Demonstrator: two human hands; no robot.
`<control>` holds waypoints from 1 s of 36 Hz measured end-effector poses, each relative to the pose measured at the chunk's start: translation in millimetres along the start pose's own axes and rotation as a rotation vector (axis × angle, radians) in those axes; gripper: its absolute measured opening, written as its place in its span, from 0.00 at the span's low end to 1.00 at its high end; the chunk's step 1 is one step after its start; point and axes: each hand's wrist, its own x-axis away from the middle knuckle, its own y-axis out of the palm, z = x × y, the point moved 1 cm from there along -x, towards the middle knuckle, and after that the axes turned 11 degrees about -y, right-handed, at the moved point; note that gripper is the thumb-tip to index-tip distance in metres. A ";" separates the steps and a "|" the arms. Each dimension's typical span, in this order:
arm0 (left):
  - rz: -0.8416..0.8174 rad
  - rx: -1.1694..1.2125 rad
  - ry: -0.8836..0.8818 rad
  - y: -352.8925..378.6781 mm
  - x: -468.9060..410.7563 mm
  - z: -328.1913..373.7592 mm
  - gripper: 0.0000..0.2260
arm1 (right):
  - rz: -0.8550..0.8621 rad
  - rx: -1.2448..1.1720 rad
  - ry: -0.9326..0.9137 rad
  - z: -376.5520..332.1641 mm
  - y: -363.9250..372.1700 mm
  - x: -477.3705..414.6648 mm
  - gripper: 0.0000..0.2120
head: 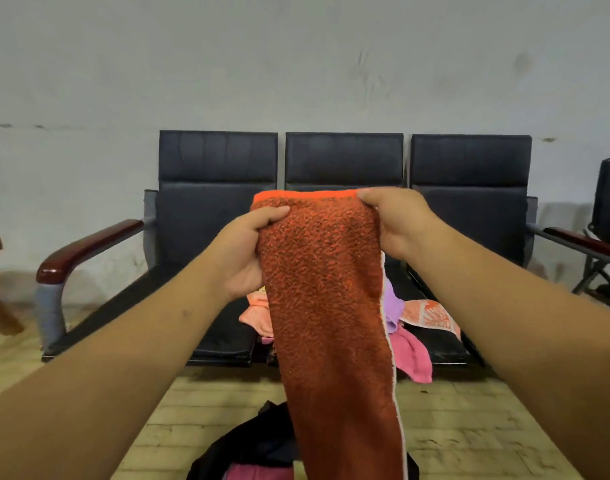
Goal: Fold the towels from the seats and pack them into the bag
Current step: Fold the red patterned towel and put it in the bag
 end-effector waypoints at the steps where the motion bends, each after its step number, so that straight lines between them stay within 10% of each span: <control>1: 0.003 0.041 0.014 2.6 -1.8 -1.8 0.10 | -0.040 -0.074 0.102 6.5 -3.0 2.1 0.05; 7: 0.010 0.146 0.073 5.9 -14.3 -8.3 0.12 | -0.306 -0.306 0.362 52.5 -28.5 33.7 0.31; 12: 0.082 0.109 0.046 -10.1 -21.3 -16.7 0.12 | -0.375 -0.222 0.352 90.3 -31.5 76.1 0.11; 21: 0.049 -0.070 -0.017 -45.2 -14.5 -60.3 0.34 | -0.228 -0.402 0.226 106.5 -11.1 64.1 0.07; 29: 0.010 -0.379 -0.232 -71.9 -21.2 -152.8 0.16 | 0.030 -0.292 0.358 131.4 -31.3 44.3 0.16; 36: 0.065 -0.121 -0.216 -57.3 -42.3 -158.4 0.09 | 0.014 -0.223 0.585 158.5 -61.9 54.0 0.20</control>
